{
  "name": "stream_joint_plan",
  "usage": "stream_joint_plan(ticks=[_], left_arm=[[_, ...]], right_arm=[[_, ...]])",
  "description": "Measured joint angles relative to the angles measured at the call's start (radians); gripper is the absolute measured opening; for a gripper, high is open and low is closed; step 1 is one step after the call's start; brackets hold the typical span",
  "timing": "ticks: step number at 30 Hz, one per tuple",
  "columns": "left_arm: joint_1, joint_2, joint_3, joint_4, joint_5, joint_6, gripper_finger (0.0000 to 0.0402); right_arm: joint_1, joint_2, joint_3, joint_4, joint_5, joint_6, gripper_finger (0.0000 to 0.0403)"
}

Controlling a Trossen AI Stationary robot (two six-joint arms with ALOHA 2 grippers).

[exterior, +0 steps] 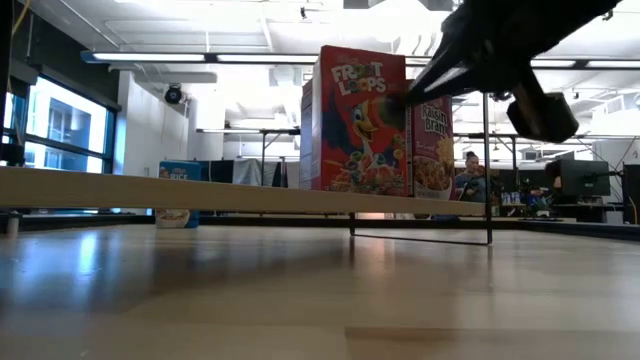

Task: Stack cereal on shelf
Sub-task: Adjust the red cereal box on the shelf, then put the top blue cereal box on the shelf

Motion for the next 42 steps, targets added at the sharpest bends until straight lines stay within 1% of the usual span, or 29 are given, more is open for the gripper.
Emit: stream_joint_plan(ticks=[4,9,13,16,19,23,27,31,33,37,39,42], left_arm=[[0.0,0.0,0.0,0.0,0.0,0.0,0.0246],[0.0,0.0,0.0,0.0,0.0,-0.001,0.0246],[0.0,-0.001,0.0,-0.001,0.0,-0.001,0.0246],[0.0,-0.016,0.0,-0.001,0.0,-0.001,0.0246],[0.0,-0.036,0.0,-0.004,0.0,-0.003,0.0246],[0.0,-0.051,0.0,-0.013,0.0,-0.007,0.0246],[0.001,-0.051,0.0,-0.047,0.001,-0.045,0.0246],[0.001,-0.046,0.0,-0.098,0.015,-0.108,0.0246],[0.001,-0.042,0.0,-0.109,0.024,-0.122,0.0246],[0.001,-0.035,0.0,-0.104,0.018,-0.156,0.0246],[0.001,-0.033,0.0,-0.104,-0.012,-0.16,0.0246],[0.001,-0.027,0.0,-0.108,-0.085,-0.173,0.0246]], right_arm=[[-0.012,0.0,0.0,-0.012,0.048,0.023,0.0],[-0.029,0.0,0.0,-0.016,0.047,0.016,0.0],[-0.029,-0.016,0.0,-0.037,-0.029,-0.026,0.0],[-0.009,-0.06,0.0,-0.061,-0.112,-0.117,0.0],[0.018,-0.137,0.0,-0.119,-0.16,-0.215,0.0],[0.054,-0.274,0.0,-0.22,-0.192,-0.358,0.0],[0.061,-0.414,0.0,-0.355,-0.176,-0.448,0.0],[0.044,-0.558,0.0,-0.496,-0.115,-0.535,0.0],[0.029,-0.632,0.0,-0.545,-0.08,-0.602,0.0],[-0.036,-0.772,0.0,-0.638,-0.054,-0.749,0.0],[-0.077,-0.834,0.0,-0.657,-0.052,-0.814,0.0],[-0.133,-0.906,0.0,-0.649,-0.053,-0.911,0.0]])
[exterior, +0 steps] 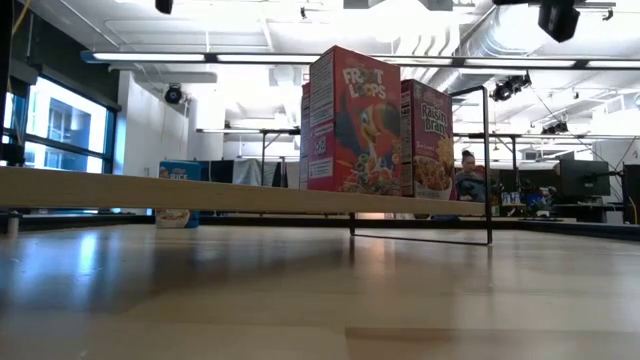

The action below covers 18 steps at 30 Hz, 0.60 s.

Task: Stack cereal on shelf
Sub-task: Put the top blue cereal box on the shelf

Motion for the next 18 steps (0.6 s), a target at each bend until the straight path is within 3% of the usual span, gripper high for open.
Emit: stream_joint_plan(ticks=[5,9,13,18], left_arm=[[0.007,0.014,0.0,-0.001,-0.149,-0.04,0.0247],[0.097,0.019,0.02,-0.072,-0.178,-0.124,0.0255],[0.293,0.036,0.149,-0.436,-0.043,-0.235,0.0269],[0.605,0.114,0.312,-0.789,0.184,-0.16,0.0292]], right_arm=[[-0.094,-0.062,0.0,0.079,-0.035,-0.142,0.0],[-0.166,-0.066,0.0,0.109,-0.108,-0.184,0.0],[-0.227,-0.041,0.0,0.102,-0.14,-0.199,0.0],[-0.295,0.004,0.0,0.099,-0.196,-0.196,0.0001]])
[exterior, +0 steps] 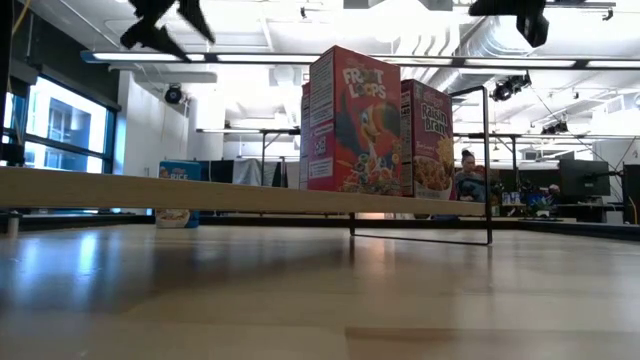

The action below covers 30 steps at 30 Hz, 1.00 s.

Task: Stack cereal on shelf
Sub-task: Put the top blue cereal box on the shelf

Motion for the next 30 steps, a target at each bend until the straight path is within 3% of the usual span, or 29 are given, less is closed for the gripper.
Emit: stream_joint_plan(ticks=[5,10,20,30], left_arm=[[0.291,0.118,0.037,-0.17,0.24,0.161,0.0306],[0.446,0.278,0.038,-0.223,0.279,0.31,0.0307],[0.517,0.502,0.038,-0.179,0.285,0.495,0.0307],[0.521,0.6,0.038,-0.149,0.28,0.576,0.0307]], right_arm=[[-0.051,0.04,0.0,0.001,-0.039,0.004,0.0001],[-0.085,0.068,0.0,0.002,-0.068,0.006,0.0001],[-0.138,0.092,0.0,-0.026,-0.12,0.03,0.0001],[-0.141,0.105,0.0,-0.055,-0.121,0.031,0.0001]])
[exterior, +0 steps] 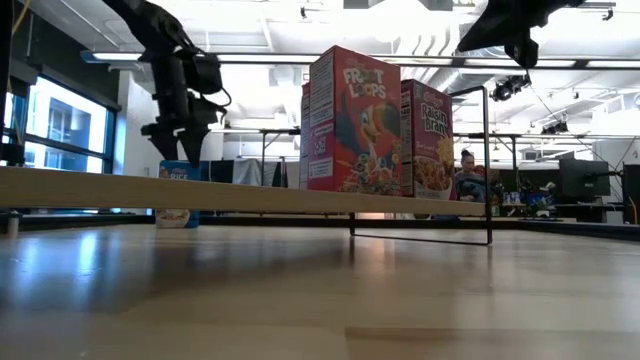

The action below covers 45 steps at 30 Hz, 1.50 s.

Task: Stack cereal on shelf
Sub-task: Put the top blue cereal box on the shelf

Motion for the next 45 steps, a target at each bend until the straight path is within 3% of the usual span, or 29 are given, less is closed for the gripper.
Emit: stream_joint_plan(ticks=[15,28,37,45], left_arm=[[0.0,0.079,0.0,-0.116,0.001,0.113,0.0307],[0.0,0.116,0.0,-0.049,0.002,0.131,0.0305],[0.0,0.116,0.0,-0.05,0.002,0.139,0.0266],[-0.002,0.116,0.0,-0.064,0.002,0.121,0.0208]], right_arm=[[0.0,0.0,0.0,-0.005,0.0,-0.001,0.0001],[0.0,0.0,0.0,-0.005,0.005,-0.001,0.0001],[0.0,0.0,0.0,-0.005,0.027,-0.001,0.0001],[0.0,0.0,0.0,-0.005,0.027,0.022,0.0001]])
